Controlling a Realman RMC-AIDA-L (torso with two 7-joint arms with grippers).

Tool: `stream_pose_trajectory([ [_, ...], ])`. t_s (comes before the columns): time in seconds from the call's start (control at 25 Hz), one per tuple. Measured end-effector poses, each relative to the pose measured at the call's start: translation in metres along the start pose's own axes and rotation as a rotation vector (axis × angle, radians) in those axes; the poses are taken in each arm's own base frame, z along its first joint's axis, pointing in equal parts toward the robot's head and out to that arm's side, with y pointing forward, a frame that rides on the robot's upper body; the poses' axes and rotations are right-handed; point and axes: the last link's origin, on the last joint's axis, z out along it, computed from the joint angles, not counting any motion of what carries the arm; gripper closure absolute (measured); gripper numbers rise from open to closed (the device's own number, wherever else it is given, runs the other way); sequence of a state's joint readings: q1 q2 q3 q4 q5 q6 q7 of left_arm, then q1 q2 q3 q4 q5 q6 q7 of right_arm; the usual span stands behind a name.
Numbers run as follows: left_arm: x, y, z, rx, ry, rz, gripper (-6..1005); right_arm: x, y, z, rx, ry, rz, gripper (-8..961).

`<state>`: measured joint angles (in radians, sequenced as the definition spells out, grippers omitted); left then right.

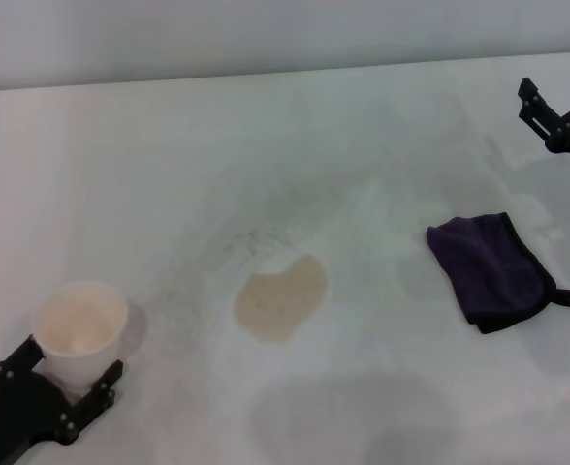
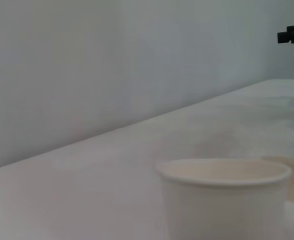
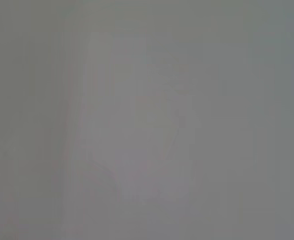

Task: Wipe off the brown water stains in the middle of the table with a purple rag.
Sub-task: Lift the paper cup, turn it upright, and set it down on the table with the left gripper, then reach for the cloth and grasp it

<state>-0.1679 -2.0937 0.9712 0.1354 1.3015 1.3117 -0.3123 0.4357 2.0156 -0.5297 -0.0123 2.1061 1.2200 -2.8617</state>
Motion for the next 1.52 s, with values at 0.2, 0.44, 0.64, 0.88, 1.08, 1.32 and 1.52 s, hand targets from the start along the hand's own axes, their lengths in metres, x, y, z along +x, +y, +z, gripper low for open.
stream_pose_trajectory([
  [0.2,-0.001,0.001,-0.001,0.018,0.002,-0.008,269,0.000,0.000,0.000,0.000,0.002,-0.005,112],
  [0.44,-0.001,0.001,-0.002,0.038,0.011,-0.037,231,0.000,0.000,0.000,0.001,0.003,-0.007,112],
  [0.64,0.000,0.001,-0.002,0.039,0.017,-0.037,194,0.001,0.000,0.000,0.001,0.004,-0.006,112],
  [0.88,-0.004,0.004,-0.009,0.054,0.012,-0.013,112,0.001,0.000,-0.001,-0.002,0.003,-0.006,113],
  [1.08,-0.004,0.008,-0.021,0.100,0.041,-0.007,112,0.001,0.001,-0.001,-0.011,0.004,-0.010,113],
  [1.32,-0.007,0.010,-0.035,0.157,0.054,-0.020,112,0.002,0.001,-0.003,-0.009,0.007,-0.006,113],
  [1.52,-0.010,0.009,-0.043,0.197,0.047,-0.023,112,0.004,0.000,-0.007,-0.004,0.011,-0.003,113],
])
